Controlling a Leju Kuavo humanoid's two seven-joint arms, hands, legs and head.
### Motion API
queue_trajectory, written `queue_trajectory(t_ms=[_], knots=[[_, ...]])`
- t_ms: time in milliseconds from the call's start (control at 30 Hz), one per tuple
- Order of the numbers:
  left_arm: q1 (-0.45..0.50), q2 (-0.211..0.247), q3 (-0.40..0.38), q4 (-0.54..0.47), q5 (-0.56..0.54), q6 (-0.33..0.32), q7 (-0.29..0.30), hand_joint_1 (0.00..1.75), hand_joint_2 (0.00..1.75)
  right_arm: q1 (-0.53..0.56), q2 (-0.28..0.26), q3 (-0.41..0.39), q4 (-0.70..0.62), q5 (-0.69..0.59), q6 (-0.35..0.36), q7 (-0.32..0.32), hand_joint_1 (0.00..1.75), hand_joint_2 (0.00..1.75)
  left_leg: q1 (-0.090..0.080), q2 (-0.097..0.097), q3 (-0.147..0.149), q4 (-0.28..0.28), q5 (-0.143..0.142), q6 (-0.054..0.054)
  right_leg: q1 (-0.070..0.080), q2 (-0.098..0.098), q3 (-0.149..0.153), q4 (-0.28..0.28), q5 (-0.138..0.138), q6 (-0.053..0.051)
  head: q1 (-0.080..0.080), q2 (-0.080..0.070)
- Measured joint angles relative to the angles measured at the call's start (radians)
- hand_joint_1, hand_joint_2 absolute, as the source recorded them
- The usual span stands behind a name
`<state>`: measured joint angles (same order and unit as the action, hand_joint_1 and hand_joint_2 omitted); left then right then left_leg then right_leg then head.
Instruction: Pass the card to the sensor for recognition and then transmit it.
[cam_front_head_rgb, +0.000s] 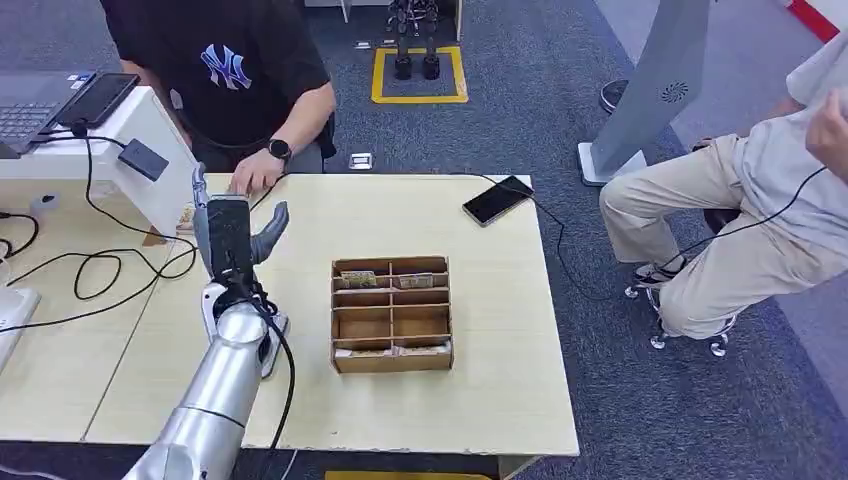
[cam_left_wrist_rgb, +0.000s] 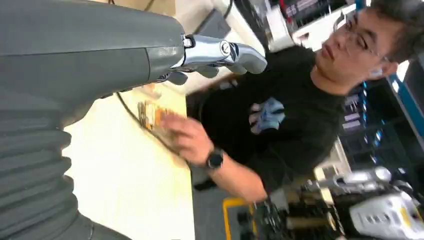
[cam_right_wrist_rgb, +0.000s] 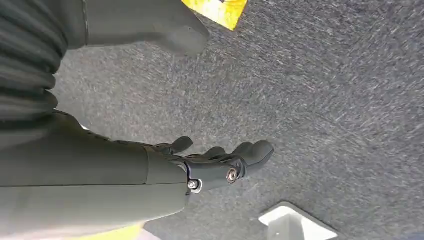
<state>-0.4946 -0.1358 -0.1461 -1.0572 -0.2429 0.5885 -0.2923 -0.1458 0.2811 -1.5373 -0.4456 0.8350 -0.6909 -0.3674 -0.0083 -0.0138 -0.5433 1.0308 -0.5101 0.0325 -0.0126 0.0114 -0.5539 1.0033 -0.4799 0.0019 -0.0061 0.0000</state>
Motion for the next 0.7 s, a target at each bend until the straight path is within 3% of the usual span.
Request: queue_trajectory(t_ms=[167,267,333,433,700], knots=[[0.188,0.008,-0.019,-0.236,0.363,-0.400,-0.103,0.00,1.75,0.003,0.000,0.000,0.002,-0.049,0.000,-0.032,0.00,1.75,0.000,0.002,-0.001,0.000,-0.001,0.000,0.000,0.003,-0.002,0.000,-0.001,0.001,0.000,0.000],[0.295,0.021,-0.039,-0.359,0.443,-0.588,-0.177,0.00,1.75,0.005,-0.003,0.000,0.010,-0.077,0.000,-0.050,0.00,1.75,0.000,0.002,-0.002,0.000,-0.002,0.000,0.000,0.003,-0.003,0.000,-0.001,0.001,0.000,0.000],[0.348,0.030,-0.059,-0.421,0.437,-0.661,-0.211,0.00,1.75,0.006,-0.003,0.000,0.011,-0.093,0.000,-0.052,0.00,1.75,0.000,0.002,-0.002,0.000,-0.002,0.001,0.000,0.002,-0.003,0.000,-0.002,0.001,0.000,0.000],[0.398,0.041,-0.092,-0.480,0.414,-0.707,-0.232,0.00,1.75,0.006,-0.003,0.000,0.012,-0.104,0.000,-0.052,0.00,1.75,0.000,0.002,-0.002,0.000,-0.002,0.001,0.000,0.002,-0.003,0.000,-0.002,0.001,0.000,0.000],[0.440,0.059,-0.164,-0.517,0.334,-0.876,-0.286,0.00,1.75,0.007,-0.003,0.000,0.023,-0.127,0.000,-0.074,0.00,1.75,0.000,0.002,-0.002,0.000,-0.002,0.001,0.000,0.002,-0.003,0.000,-0.001,0.001,0.000,0.000]])
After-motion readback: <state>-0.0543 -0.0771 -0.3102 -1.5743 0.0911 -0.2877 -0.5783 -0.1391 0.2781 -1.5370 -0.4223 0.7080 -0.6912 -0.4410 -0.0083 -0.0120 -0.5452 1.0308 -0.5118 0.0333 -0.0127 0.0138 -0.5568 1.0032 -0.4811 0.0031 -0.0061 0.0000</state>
